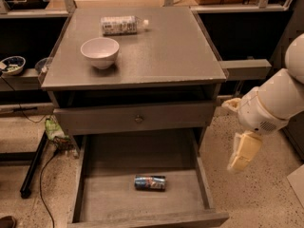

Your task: Pick redbull can from middle drawer and place on counter

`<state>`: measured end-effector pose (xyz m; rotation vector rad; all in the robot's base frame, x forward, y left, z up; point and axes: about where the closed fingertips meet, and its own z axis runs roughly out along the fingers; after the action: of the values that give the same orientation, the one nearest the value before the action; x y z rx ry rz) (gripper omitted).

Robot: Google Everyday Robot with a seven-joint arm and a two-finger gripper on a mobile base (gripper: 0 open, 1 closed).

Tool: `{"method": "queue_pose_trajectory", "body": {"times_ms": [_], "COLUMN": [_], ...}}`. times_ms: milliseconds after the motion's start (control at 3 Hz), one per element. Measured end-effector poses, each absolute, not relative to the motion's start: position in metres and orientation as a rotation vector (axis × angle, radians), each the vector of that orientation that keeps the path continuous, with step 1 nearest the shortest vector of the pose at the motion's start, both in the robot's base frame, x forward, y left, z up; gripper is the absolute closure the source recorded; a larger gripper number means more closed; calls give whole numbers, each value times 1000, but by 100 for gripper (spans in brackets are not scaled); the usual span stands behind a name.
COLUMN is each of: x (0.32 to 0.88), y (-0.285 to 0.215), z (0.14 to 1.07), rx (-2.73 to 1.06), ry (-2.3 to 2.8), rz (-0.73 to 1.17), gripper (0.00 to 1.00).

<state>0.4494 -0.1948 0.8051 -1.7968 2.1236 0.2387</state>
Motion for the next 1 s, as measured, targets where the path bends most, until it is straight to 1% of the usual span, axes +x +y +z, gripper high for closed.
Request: {"method": "queue_pose_trajectory", "body": {"times_ms": [1000], "x": [457], "y": [-142], "z": [741], "rx": [-1836], "ry": [2114], "rz": [371], "gripper": [0]}}
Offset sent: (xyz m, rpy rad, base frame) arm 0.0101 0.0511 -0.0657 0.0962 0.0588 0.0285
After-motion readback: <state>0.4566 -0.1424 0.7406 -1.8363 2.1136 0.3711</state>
